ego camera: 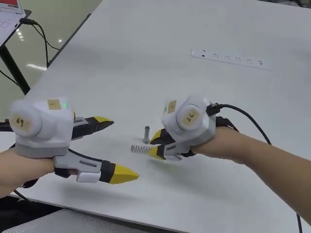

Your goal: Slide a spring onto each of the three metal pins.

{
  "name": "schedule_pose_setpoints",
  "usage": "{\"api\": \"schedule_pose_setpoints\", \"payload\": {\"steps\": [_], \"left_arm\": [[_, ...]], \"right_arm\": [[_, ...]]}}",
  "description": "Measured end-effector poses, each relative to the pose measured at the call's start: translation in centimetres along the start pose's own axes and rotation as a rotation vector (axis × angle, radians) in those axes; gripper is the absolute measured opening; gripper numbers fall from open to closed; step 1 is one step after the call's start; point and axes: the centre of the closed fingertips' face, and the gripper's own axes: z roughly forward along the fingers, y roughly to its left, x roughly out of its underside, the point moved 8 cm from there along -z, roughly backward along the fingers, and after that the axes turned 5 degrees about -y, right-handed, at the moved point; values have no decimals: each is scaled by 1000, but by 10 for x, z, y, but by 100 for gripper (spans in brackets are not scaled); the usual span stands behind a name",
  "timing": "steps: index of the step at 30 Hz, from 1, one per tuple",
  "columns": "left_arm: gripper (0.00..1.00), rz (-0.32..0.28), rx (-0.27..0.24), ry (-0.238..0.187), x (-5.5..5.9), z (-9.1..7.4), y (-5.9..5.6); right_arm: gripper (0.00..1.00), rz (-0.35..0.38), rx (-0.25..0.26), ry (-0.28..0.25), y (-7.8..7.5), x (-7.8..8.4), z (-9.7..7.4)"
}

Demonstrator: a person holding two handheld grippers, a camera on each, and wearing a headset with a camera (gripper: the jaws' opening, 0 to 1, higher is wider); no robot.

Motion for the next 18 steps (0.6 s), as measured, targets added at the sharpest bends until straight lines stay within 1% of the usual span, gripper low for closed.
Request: {"api": "schedule_pose_setpoints", "payload": {"steps": [3,7,10,13,14,15,18], "left_arm": [[89,-3,-3,-3,0,0,1],[89,-4,-2,-4,1,0,1],[89,-6,-6,-7,1,0,1],[89,-7,-7,-9,1,-1,0],[89,-6,-6,-8,1,-1,-1],[89,-6,-6,-8,1,-1,-1],[89,-9,-12,-10,2,-2,-2]], "right_arm": [[12,27,4,4,-2,2,5],[12,35,1,11,-2,3,10],[12,25,-5,36,-1,7,14],[11,33,-7,49,-1,11,17],[10,28,-2,33,-1,11,18],[8,28,-4,43,-1,12,19],[8,34,6,30,-1,11,17]]}}
